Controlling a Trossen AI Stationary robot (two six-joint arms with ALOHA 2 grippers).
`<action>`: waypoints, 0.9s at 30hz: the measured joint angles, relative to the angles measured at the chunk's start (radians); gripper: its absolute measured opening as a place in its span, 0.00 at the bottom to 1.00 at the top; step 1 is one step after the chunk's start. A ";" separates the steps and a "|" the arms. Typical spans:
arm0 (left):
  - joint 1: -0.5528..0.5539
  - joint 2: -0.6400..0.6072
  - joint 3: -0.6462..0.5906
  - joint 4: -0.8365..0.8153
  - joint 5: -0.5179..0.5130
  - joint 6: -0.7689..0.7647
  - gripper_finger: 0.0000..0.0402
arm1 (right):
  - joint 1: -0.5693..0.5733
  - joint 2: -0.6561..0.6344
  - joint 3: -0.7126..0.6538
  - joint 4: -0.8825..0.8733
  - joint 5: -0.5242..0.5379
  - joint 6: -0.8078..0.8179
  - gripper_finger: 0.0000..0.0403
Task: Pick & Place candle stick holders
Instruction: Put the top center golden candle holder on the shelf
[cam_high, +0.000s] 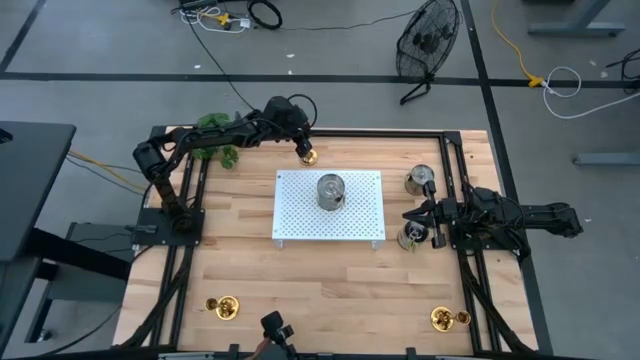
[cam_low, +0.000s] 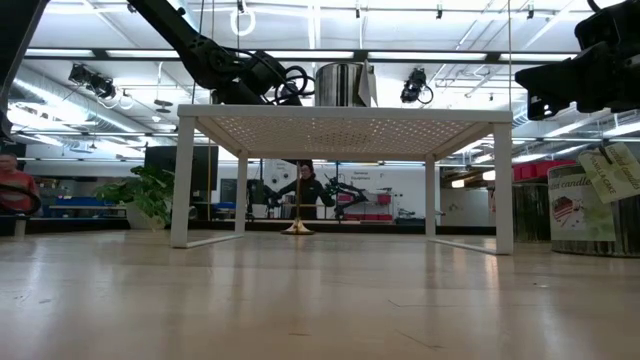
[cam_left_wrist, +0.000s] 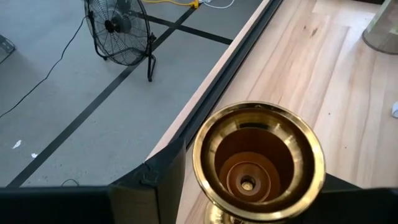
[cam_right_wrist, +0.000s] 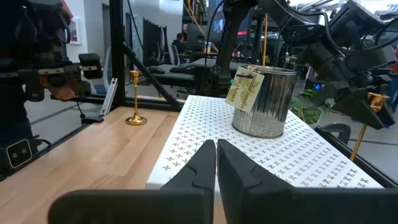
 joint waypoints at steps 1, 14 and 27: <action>0.000 0.000 0.000 0.000 0.001 0.000 0.46 | 0.000 0.000 0.000 0.000 0.000 0.000 0.05; -0.001 0.000 0.000 -0.001 0.023 0.000 0.46 | 0.000 0.000 0.000 0.000 0.000 0.000 0.05; -0.001 0.000 0.000 -0.001 0.023 0.001 0.45 | 0.000 0.000 0.000 0.000 0.000 0.000 0.05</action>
